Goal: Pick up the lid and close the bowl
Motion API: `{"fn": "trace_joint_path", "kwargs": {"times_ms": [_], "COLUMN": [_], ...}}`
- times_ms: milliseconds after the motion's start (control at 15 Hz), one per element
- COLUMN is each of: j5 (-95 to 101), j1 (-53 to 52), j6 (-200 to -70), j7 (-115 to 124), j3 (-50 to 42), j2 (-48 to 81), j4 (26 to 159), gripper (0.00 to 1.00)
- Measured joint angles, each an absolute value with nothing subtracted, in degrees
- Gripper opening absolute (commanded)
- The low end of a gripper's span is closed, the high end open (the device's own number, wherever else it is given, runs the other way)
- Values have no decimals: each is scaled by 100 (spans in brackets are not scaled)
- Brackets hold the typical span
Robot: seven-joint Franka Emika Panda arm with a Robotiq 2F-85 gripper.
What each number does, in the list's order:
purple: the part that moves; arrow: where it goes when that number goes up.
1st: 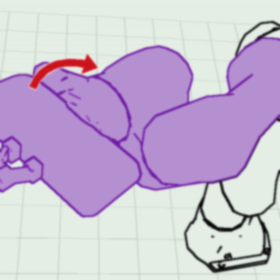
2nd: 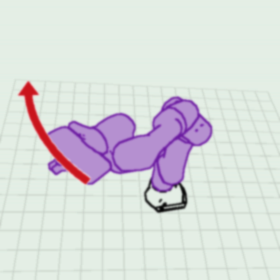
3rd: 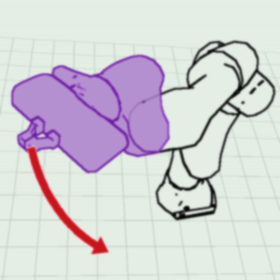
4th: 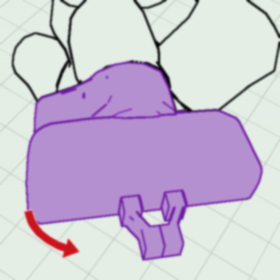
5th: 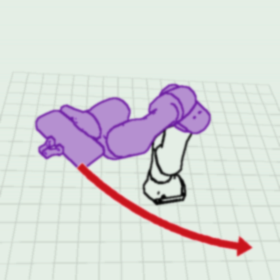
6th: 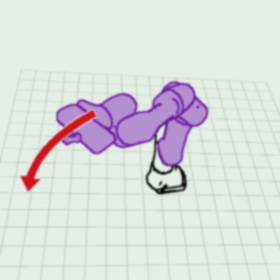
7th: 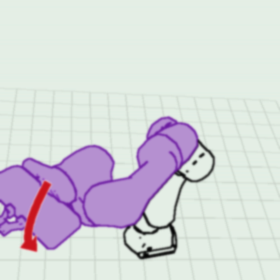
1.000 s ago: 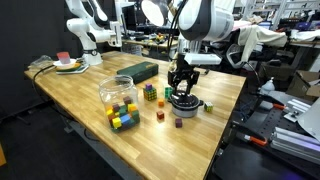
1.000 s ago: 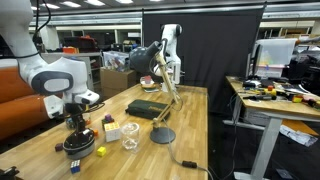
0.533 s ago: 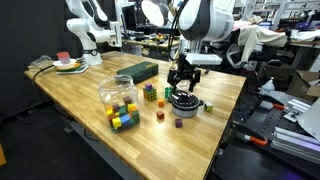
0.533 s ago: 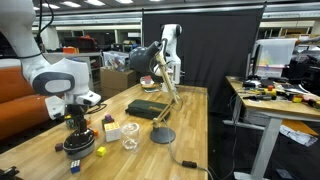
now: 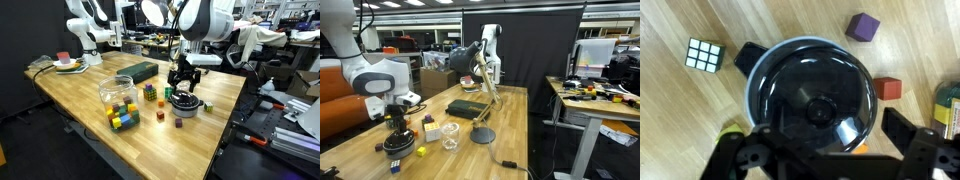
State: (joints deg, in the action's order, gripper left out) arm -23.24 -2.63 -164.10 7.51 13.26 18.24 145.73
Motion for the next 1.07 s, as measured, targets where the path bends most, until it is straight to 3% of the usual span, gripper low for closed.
{"fn": "trace_joint_path", "kwargs": {"times_ms": [1067], "j5": [-2421], "j1": [-249], "j6": [-16162], "j7": [598], "j3": [1514], "j2": [1225], "j4": [14750], "gripper": [100]}}
